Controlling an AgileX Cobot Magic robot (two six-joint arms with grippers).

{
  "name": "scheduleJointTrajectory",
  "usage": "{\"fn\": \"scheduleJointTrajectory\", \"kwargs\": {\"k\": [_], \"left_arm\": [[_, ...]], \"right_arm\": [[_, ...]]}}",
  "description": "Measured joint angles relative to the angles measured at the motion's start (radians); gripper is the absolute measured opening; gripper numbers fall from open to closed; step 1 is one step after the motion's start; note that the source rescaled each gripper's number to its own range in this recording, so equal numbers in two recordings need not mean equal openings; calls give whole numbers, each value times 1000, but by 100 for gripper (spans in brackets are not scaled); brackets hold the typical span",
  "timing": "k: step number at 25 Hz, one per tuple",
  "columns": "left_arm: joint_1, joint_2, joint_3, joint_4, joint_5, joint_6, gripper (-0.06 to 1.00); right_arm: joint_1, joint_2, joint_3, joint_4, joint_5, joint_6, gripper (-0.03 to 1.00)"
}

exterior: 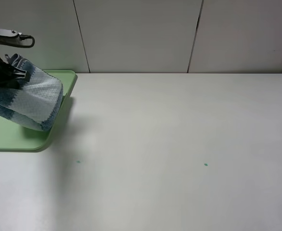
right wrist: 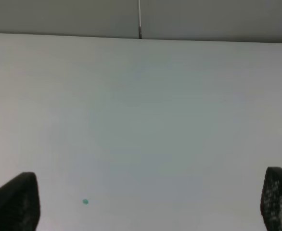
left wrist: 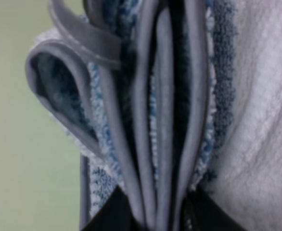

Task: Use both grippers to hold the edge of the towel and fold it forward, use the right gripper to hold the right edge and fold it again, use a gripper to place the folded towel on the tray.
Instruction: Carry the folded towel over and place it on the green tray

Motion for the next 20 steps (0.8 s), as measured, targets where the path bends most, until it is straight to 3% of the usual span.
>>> {"fn": "scheduleJointTrajectory", "kwargs": {"k": [5,20], "left_arm": [[43,19,11,26,-31,31,11],[50,98,51,27,-121,69,15]], "right_arm": [[0,0,0,0,0,0,100],[0,0,0,0,0,0,100]]}}
